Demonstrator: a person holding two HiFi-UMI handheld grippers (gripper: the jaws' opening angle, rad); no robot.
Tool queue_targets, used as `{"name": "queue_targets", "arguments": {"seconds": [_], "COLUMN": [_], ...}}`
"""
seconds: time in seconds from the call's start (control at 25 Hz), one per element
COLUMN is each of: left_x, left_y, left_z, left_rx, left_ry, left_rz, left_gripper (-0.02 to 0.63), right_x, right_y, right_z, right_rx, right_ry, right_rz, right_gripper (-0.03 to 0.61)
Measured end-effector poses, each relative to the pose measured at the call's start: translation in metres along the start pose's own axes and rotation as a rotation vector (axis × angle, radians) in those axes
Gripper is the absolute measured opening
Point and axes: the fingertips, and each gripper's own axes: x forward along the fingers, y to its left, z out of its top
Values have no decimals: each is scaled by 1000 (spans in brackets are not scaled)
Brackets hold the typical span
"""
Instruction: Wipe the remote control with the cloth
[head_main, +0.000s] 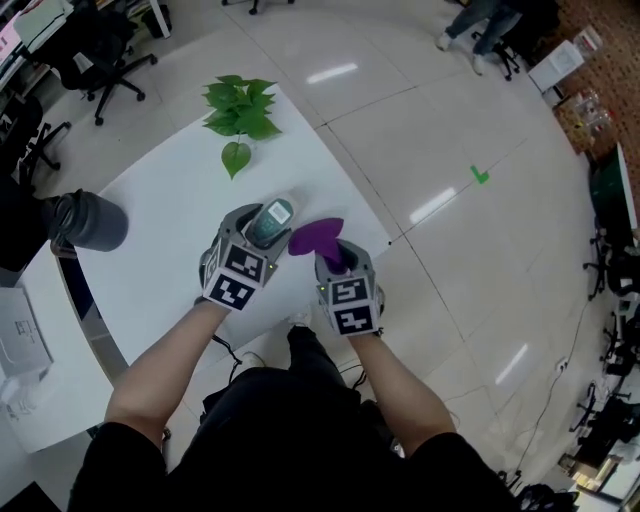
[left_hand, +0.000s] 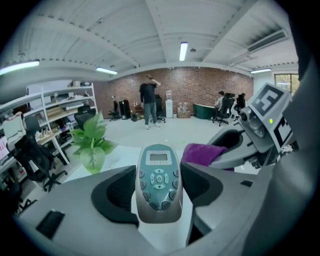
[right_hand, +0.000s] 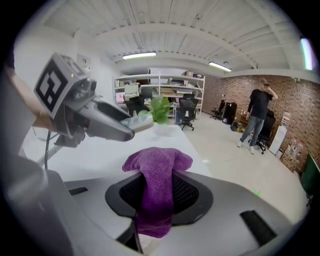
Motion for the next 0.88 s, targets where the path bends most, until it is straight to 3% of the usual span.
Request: {"name": "queue_targets", "arguments": {"seconds": [0.2, 0.4, 0.64, 0.76, 0.88], "left_x": [-88, -162, -228, -245, -255], "left_y": [-20, -34, -55, -65, -75], "left_z": [-13, -31, -31, -36, -37], "left_rx": [198, 381, 495, 559, 580], "left_ry": [-77, -132, -163, -159, -175], "left_rz": [64, 136, 203, 224, 227], "left_gripper": [275, 275, 275, 273, 273], "right_x": [-83, -137, -143, -145, -148], "right_y": [53, 164, 273, 288, 283], "right_z": [63, 107, 100, 89, 85], "right_rx": [-58, -237, -469, -552, -609], "right_ry": [-208, -309, -167, -86, -49], "right_rz": [-9, 107, 261, 294, 261], "right_gripper": [127, 127, 121, 121, 118]}}
